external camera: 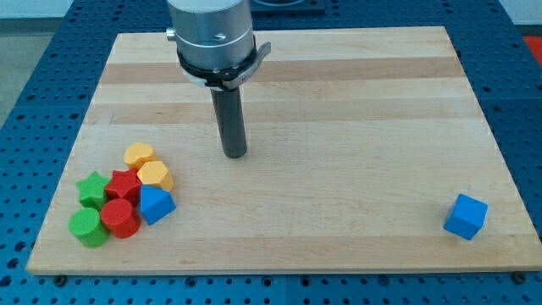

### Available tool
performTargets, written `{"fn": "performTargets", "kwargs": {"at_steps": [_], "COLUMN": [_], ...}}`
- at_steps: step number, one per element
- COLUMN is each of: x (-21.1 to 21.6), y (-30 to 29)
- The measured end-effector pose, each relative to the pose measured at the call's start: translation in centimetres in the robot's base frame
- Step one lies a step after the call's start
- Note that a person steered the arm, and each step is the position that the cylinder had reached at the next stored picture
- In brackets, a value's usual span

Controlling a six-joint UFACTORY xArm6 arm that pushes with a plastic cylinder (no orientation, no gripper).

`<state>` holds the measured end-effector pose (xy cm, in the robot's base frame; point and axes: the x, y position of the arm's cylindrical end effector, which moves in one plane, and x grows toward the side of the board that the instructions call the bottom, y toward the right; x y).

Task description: Move your arm to the bottom of the green star

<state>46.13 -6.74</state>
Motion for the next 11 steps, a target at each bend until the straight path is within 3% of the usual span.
{"fn": "performTargets", "kwargs": {"at_steps": [2,3,4,7,10,11], "x": [0.0,3.6,11.1,13.9,15.6,15.6], "y": [0.0,-0.5,-1.7,-3.5,-13.1,-13.1]}}
